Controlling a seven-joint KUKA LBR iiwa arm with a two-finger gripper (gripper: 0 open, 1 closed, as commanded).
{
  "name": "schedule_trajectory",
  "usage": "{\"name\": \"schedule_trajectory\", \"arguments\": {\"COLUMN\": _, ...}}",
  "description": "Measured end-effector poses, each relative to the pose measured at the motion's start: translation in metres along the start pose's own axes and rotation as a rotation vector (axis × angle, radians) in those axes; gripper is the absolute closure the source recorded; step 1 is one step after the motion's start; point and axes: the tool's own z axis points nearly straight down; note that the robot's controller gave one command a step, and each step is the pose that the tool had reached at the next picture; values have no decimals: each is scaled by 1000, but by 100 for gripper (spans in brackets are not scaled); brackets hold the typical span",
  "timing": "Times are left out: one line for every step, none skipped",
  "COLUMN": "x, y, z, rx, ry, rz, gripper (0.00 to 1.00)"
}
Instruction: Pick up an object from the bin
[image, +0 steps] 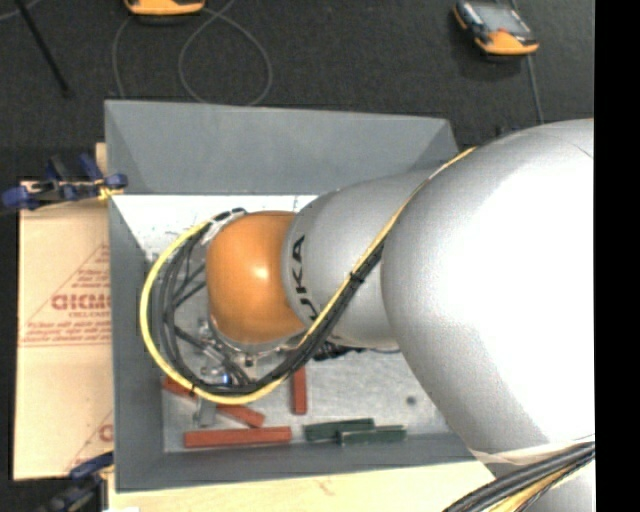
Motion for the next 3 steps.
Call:
{"name": "schedule_trajectory", "arguments": {"x": 13, "y": 9, "z": 1, "rx": 4, "ry": 5, "rz": 362, "gripper": 0}}
{"name": "schedule_trajectory", "arguments": {"x": 22, "y": -5, "z": 32, "rx": 3, "ry": 6, "rz": 463, "gripper": 0}}
{"name": "schedule_trajectory", "arguments": {"x": 21, "y": -5, "z": 31, "rx": 1, "ry": 4, "rz": 465, "gripper": 0}}
